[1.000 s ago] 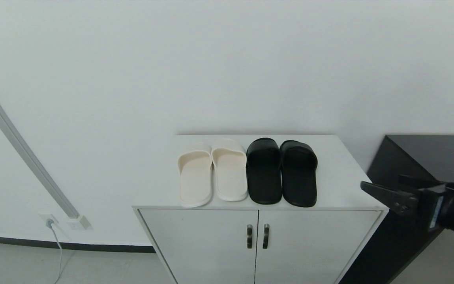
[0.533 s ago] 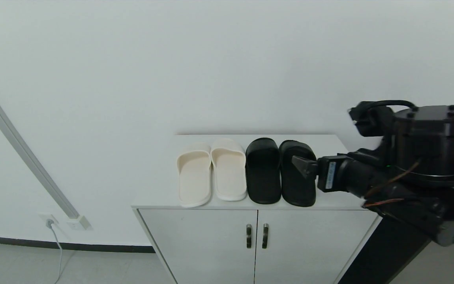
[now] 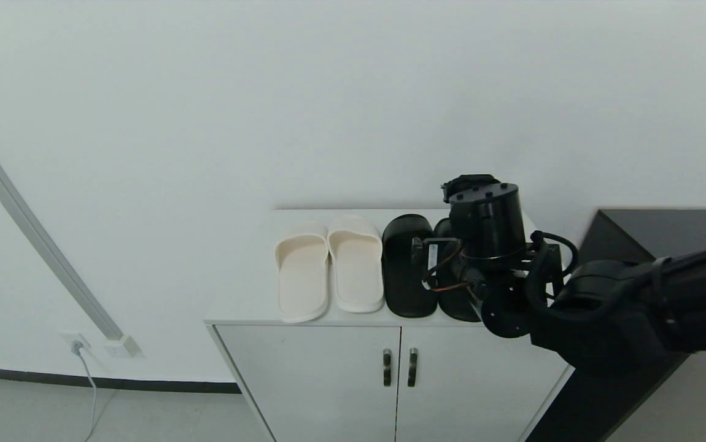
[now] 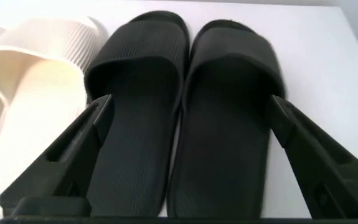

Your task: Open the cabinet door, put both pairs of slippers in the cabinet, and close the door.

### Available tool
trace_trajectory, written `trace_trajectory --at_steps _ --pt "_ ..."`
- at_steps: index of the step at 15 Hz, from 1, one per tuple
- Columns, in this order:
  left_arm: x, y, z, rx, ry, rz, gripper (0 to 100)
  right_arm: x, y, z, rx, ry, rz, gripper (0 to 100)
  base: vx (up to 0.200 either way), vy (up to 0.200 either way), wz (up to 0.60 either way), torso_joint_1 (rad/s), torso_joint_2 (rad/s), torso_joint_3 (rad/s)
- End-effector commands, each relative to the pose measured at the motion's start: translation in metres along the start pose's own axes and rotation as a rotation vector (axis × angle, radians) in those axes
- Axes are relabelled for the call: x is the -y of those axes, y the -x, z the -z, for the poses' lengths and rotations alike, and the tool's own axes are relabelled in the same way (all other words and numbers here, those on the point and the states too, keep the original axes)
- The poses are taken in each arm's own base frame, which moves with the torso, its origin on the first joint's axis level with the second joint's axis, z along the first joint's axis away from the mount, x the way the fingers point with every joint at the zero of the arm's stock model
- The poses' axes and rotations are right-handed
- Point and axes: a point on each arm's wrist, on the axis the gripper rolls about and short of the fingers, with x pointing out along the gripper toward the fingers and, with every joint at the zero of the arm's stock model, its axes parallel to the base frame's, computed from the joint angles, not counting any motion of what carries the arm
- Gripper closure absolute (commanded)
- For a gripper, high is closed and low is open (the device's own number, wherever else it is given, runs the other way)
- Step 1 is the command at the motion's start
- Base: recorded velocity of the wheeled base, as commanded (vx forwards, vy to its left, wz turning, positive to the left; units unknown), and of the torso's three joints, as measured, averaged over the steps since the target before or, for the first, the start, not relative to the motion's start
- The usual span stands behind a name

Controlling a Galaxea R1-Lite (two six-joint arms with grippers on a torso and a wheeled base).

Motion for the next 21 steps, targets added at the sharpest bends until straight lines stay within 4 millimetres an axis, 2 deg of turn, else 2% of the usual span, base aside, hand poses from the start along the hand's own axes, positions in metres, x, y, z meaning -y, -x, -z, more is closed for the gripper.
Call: trace_trajectory --at_steps 1,8,11,15,16,21 --pt "0.0 0.0 0.0 0.0 0.0 0.0 100 -0.008 -0.022 0.013 -0.019 0.016 0.023 0 0.0 0.0 0.0 0.0 0.0 0.0" --pt "0.0 0.0 0.0 0.0 0.0 0.0 100 -0.012 -0.087 0.025 -0.007 -0.008 0.103 0 0.0 0.0 0.0 0.0 0.0 0.0" --pt "0.0 0.0 0.0 0.0 0.0 0.0 100 -0.009 -0.102 0.022 0.008 -0.023 0.118 0 0.0 0.0 0.0 0.0 0.0 0.0" --pt "0.0 0.0 0.0 0.0 0.0 0.0 100 -0.009 -0.112 0.019 0.026 -0.018 0.126 0 0.0 0.0 0.0 0.0 0.0 0.0" --pt "0.0 0.0 0.0 0.0 0.0 0.0 100 -0.009 -0.112 0.019 0.026 -0.016 0.126 100 0.0 0.0 0.0 0.0 0.0 0.0" --pt "0.0 0.0 0.0 0.0 0.0 0.0 100 -0.008 -0.11 0.013 0.038 -0.026 0.127 100 0.0 0.0 0.0 0.0 0.0 0.0"
